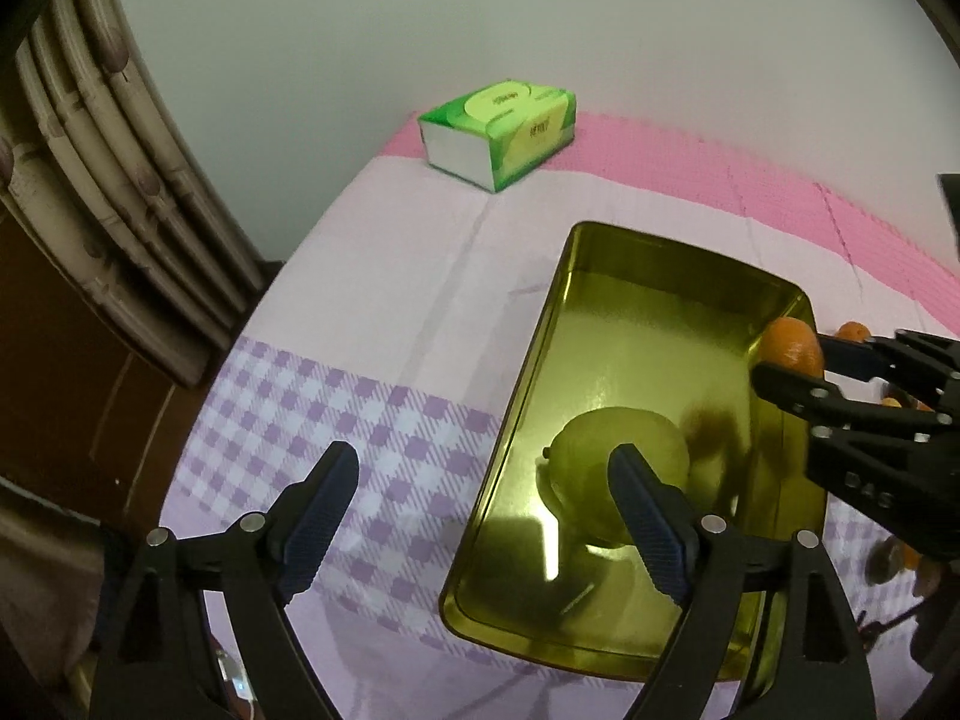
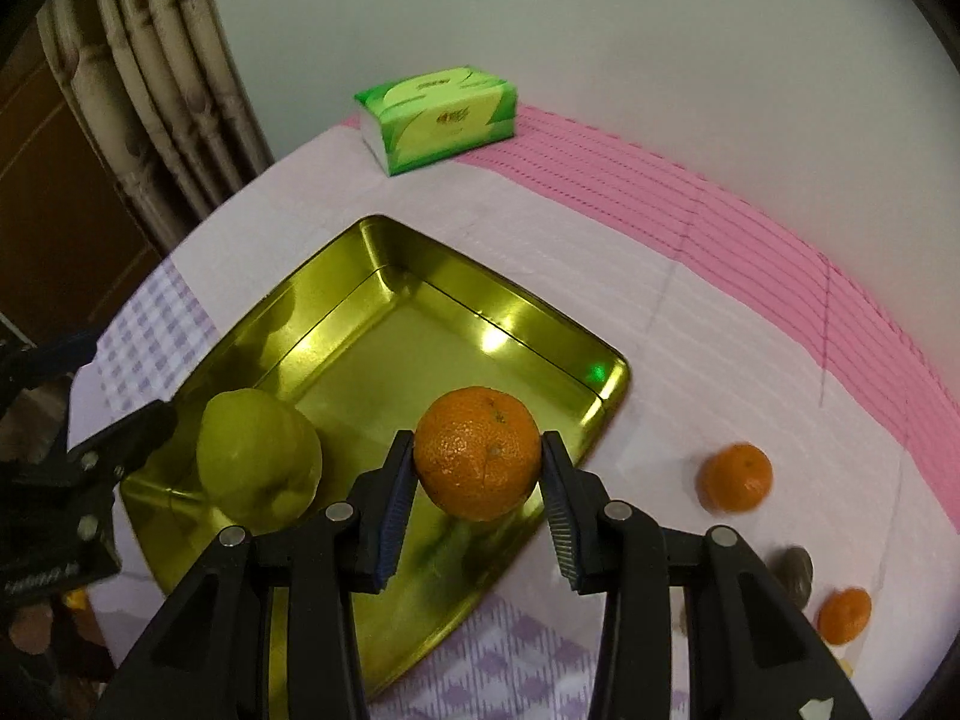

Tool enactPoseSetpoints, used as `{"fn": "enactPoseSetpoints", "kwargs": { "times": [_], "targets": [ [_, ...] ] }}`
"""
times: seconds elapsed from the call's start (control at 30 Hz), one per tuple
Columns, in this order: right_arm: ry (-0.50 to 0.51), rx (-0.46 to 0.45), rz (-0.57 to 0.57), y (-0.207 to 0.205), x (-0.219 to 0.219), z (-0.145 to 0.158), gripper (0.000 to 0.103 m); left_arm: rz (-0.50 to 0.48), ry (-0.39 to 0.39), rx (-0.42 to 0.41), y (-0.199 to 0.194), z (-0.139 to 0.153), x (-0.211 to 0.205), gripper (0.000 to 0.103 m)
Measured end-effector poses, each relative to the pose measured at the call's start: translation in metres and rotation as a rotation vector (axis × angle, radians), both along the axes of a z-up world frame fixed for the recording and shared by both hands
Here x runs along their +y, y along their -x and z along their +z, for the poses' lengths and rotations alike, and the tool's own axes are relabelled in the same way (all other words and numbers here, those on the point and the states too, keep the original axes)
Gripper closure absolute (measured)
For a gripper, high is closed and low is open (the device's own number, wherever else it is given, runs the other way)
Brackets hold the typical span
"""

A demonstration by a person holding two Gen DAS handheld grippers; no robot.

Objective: Organize fruits
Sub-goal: 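Carry the tangerine into the gold tin and open the right tool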

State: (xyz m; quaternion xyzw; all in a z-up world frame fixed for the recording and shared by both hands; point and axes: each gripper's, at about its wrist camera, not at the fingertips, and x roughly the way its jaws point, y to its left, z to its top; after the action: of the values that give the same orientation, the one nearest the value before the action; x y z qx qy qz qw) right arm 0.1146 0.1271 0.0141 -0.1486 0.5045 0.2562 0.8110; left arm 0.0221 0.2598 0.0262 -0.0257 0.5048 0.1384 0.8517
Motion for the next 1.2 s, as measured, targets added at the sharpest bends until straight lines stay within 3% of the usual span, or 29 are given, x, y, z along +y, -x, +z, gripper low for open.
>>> {"fn": "enactPoseSetpoints", "kwargs": {
  "times": [0.37,0.8,1.2],
  "targets": [
    [0.072,0.041,0.030,-0.007,0.018,-0.032,0.065,0.022,0.027,0.032,-0.002,-0.008,0.005,0.018],
    [0.137,0.004,0.075,-0.001,0.026,-0.033,0.065,0.043,0.052,0.036,-0.002,-0.010,0.010,0.018],
    [0.139,0.008,0.086,0.003,0.028,-0.034,0.062,0.050,0.080,0.044,-0.003,-0.012,0.014,0.018]
  ]
}}
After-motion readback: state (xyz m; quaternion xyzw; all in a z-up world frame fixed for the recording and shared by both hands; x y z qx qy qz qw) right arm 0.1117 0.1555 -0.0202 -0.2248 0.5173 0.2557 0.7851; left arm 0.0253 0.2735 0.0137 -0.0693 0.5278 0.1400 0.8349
